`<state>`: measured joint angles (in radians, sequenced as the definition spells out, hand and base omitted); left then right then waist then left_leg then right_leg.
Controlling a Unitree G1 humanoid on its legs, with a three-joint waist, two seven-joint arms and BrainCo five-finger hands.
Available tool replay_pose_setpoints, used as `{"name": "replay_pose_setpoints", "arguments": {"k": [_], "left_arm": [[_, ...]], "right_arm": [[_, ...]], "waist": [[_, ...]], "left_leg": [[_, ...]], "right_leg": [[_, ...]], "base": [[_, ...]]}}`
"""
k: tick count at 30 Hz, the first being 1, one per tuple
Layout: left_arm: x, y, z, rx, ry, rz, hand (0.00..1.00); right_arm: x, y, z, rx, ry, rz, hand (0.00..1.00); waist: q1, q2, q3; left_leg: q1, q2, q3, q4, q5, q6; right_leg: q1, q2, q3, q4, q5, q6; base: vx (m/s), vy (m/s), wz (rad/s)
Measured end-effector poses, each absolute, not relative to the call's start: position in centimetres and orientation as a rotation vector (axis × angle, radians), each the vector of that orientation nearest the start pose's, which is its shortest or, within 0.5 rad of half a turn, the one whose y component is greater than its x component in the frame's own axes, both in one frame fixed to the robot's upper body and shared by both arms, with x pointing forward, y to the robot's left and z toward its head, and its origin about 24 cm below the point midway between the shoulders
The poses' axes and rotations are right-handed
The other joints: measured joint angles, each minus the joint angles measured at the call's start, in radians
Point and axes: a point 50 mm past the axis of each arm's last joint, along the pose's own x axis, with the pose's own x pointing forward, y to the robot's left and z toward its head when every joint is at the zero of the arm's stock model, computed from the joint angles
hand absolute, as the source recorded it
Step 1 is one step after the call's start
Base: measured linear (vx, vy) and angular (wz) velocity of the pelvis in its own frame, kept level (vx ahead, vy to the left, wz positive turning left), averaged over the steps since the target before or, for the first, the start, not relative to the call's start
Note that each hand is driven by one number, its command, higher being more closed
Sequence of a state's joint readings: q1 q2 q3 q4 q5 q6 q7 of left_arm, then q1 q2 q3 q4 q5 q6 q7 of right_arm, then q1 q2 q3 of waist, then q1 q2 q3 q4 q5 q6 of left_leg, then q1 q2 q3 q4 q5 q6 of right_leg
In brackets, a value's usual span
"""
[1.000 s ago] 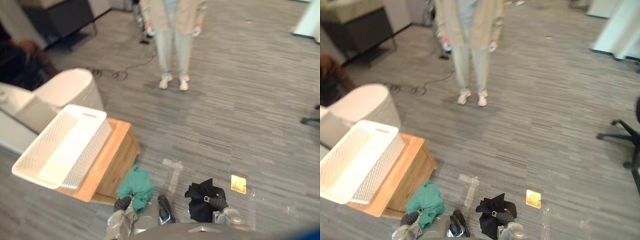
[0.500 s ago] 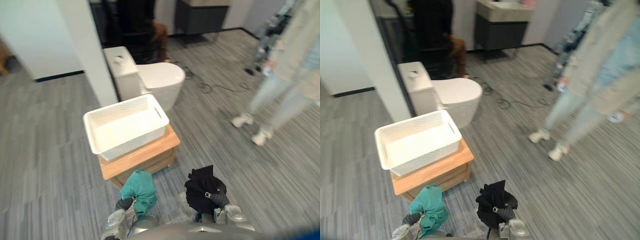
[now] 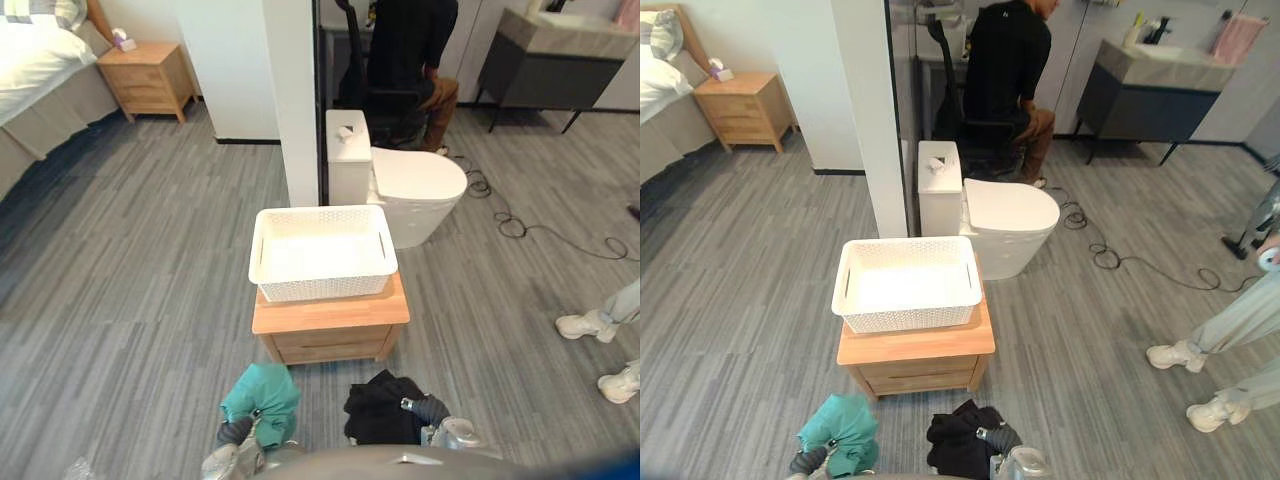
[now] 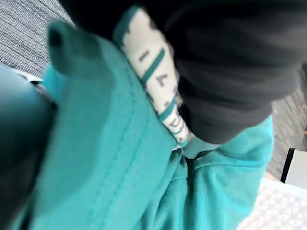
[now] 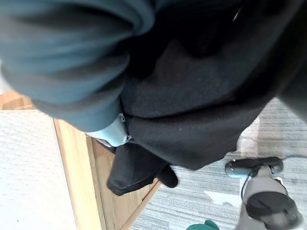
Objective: Tidy the bed and pick cloth on bed and put in laundry
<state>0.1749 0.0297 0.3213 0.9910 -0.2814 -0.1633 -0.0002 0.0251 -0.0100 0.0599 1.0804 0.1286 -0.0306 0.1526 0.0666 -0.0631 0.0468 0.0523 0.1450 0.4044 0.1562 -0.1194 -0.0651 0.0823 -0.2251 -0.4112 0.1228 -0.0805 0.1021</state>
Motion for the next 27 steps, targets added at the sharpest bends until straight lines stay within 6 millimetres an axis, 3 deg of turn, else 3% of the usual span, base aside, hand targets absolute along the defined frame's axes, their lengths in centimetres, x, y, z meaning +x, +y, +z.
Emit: {"name": "replay_pose_setpoints", "arguments": {"k": [1,2,3,5,6,7,8,9,10,12,13,14,15,16,17,20,21,22,23,24,25,27], "left_arm": [[7.2,21.5,-15.6,-0.335,0.925,0.550,1.00],[7.5,21.7,-15.5,-0.341,0.911,0.550,1.00],[7.7,21.5,-15.5,-0.350,0.904,0.540,1.00],[7.8,20.3,-15.6,-0.380,0.893,0.508,1.00],[7.6,20.1,-15.7,-0.386,0.894,0.508,1.00],[7.5,20.1,-15.6,-0.384,0.887,0.513,1.00],[7.6,20.5,-15.6,-0.374,0.881,0.518,1.00],[7.8,21.3,-15.4,-0.343,0.875,0.518,1.00],[7.8,21.8,-15.3,-0.326,0.877,0.520,1.00],[8.1,22.2,-15.5,-0.255,0.931,0.474,1.00],[8.2,22.0,-15.6,-0.196,0.965,0.403,1.00],[8.5,22.1,-15.5,-0.157,0.969,0.358,1.00],[8.4,22.2,-15.5,-0.141,0.973,0.340,1.00],[8.2,22.4,-15.5,-0.129,0.985,0.327,1.00],[8.0,22.5,-15.6,-0.126,0.996,0.326,1.00],[7.9,22.1,-15.8,-0.140,1.017,0.324,1.00],[8.0,21.8,-15.8,-0.144,1.017,0.320,1.00],[8.6,21.2,-15.8,-0.146,1.015,0.300,1.00],[8.9,20.7,-15.9,-0.152,1.015,0.287,1.00],[8.8,20.6,-15.9,-0.155,1.019,0.285,1.00],[9.2,19.3,-16.1,-0.170,1.031,0.258,1.00],[9.4,17.8,-16.2,-0.187,1.030,0.224,1.00]], "right_arm": [[11.4,-14.2,-16.0,0.160,1.066,0.101,1.00],[11.4,-14.1,-16.0,0.166,1.062,0.099,1.00],[11.5,-14.4,-16.0,0.163,1.056,0.091,1.00],[11.5,-16.1,-15.9,0.120,1.050,0.068,1.00],[11.4,-16.5,-15.8,0.111,1.046,0.061,1.00],[11.3,-16.8,-15.9,0.105,1.040,0.049,1.00],[11.1,-16.7,-15.9,0.110,1.044,0.046,1.00],[10.9,-16.4,-16.0,0.134,1.041,0.025,1.00],[10.9,-16.1,-16.0,0.148,1.035,0.019,1.00],[10.9,-16.4,-16.1,0.178,1.020,-0.030,1.00],[10.9,-17.0,-16.0,0.168,1.002,-0.057,1.00],[11.1,-17.2,-15.9,0.161,0.982,-0.067,1.00],[11.2,-17.1,-15.8,0.158,0.970,-0.069,1.00],[11.3,-17.1,-15.7,0.157,0.951,-0.070,1.00],[11.4,-17.0,-15.7,0.158,0.942,-0.069,1.00],[11.8,-16.7,-15.5,0.182,0.921,-0.073,1.00],[11.9,-16.7,-15.5,0.187,0.918,-0.075,1.00],[12.3,-16.7,-15.3,0.196,0.901,-0.080,1.00],[12.5,-16.4,-15.2,0.196,0.895,-0.066,1.00],[12.3,-16.2,-15.3,0.204,0.901,-0.061,1.00],[12.7,-16.4,-15.2,0.204,0.897,-0.062,1.00],[13.3,-16.7,-15.1,0.180,0.903,-0.040,1.00]], "waist": [[-0.001,0.000,0.001],[-0.003,-0.021,0.008],[-0.003,-0.011,0.016],[-0.003,0.036,0.028],[-0.008,0.046,0.025],[-0.018,0.044,0.025],[-0.018,0.029,0.024],[-0.018,-0.003,0.016],[-0.019,-0.018,0.016],[-0.023,-0.020,0.020],[-0.027,0.001,0.020],[-0.028,0.001,0.021],[-0.030,0.000,0.021],[-0.046,-0.003,0.021],[-0.056,-0.003,0.021],[-0.063,0.007,0.022],[-0.065,0.014,0.022],[-0.066,0.030,0.030],[-0.072,0.029,0.030],[-0.075,0.015,0.032],[-0.072,0.048,0.041],[-0.070,0.081,0.046]], "left_leg": [[-0.007,0.001,0.003,0.018,0.000,0.000],[-0.026,0.018,0.045,0.066,-0.025,0.009],[-0.036,0.052,0.095,0.108,-0.047,0.018],[-0.034,0.175,0.178,0.187,-0.057,0.002],[-0.032,0.191,0.178,0.181,-0.048,-0.010],[-0.031,0.184,0.186,0.179,-0.018,-0.061],[-0.031,0.154,0.187,0.177,-0.027,-0.050],[-0.034,0.090,0.193,0.166,-0.059,-0.042],[-0.036,0.065,0.191,0.163,-0.072,-0.037],[-0.035,0.024,0.160,0.144,-0.101,-0.034],[-0.029,0.003,0.110,0.104,-0.102,-0.033],[-0.017,-0.016,0.077,0.067,-0.101,-0.033],[-0.008,-0.021,0.066,0.049,-0.098,-0.028],[0.012,-0.022,0.051,0.020,-0.083,-0.004],[0.029,-0.022,0.046,0.003,-0.074,0.008],[0.087,-0.011,0.049,-0.038,-0.057,0.030],[0.091,0.000,0.049,-0.042,-0.056,0.029],[0.103,0.021,0.047,-0.056,-0.048,0.015],[0.116,0.021,0.051,-0.072,-0.041,0.002],[0.134,0.007,0.056,-0.084,-0.042,-0.012],[0.181,0.031,0.083,-0.115,-0.046,-0.040],[0.217,0.042,0.156,-0.147,-0.023,-0.063]], "right_leg": [[0.005,-0.008,-0.008,0.000,0.000,0.000],[0.012,-0.025,-0.017,0.000,-0.001,-0.001],[0.016,-0.028,-0.020,0.002,-0.004,-0.002],[0.013,-0.055,-0.022,0.036,-0.023,0.028],[0.011,-0.066,-0.022,0.044,-0.029,0.039],[0.010,-0.105,-0.020,0.063,-0.038,0.075],[0.008,-0.133,-0.015,0.066,-0.036,0.079],[-0.003,-0.189,-0.004,0.061,-0.030,0.076],[-0.005,-0.205,0.000,0.062,-0.015,0.053],[-0.057,-0.233,0.067,0.173,0.080,-0.035],[-0.132,-0.232,0.114,0.284,0.155,-0.126],[-0.185,-0.228,0.163,0.366,0.197,-0.137],[-0.212,-0.213,0.196,0.420,0.191,-0.112],[-0.240,-0.164,0.236,0.500,0.134,-0.047],[-0.244,-0.125,0.240,0.529,0.084,-0.023],[-0.245,0.026,0.180,0.426,-0.073,-0.014],[-0.246,0.063,0.170,0.373,-0.076,-0.019],[-0.241,0.131,0.163,0.226,-0.063,-0.030],[-0.222,0.166,0.164,0.051,0.017,-0.042],[-0.213,0.162,0.165,-0.010,0.113,-0.047],[-0.194,0.192,0.152,-0.004,0.121,-0.121],[-0.191,0.214,0.151,0.013,0.100,-0.145]], "base": [[-0.07,0.048,0.20],[-0.09,0.064,0.25],[-0.15,0.080,0.22],[-0.16,0.158,0.09],[-0.09,0.310,0.22],[-0.03,0.311,0.25],[-0.01,0.474,0.21],[0.02,0.382,0.07],[0.04,0.464,0.12],[0.03,0.351,0.22],[0.03,0.362,0.23],[0.07,0.337,0.23],[0.14,0.240,0.26],[0.15,0.120,0.34],[0.22,0.099,0.36],[0.30,0.017,0.12],[0.30,-0.087,0.06],[0.30,-0.130,0.13],[0.35,-0.176,0.14],[0.30,-0.170,-0.07],[0.25,-0.132,-0.21],[0.21,-0.080,-0.35]]}}
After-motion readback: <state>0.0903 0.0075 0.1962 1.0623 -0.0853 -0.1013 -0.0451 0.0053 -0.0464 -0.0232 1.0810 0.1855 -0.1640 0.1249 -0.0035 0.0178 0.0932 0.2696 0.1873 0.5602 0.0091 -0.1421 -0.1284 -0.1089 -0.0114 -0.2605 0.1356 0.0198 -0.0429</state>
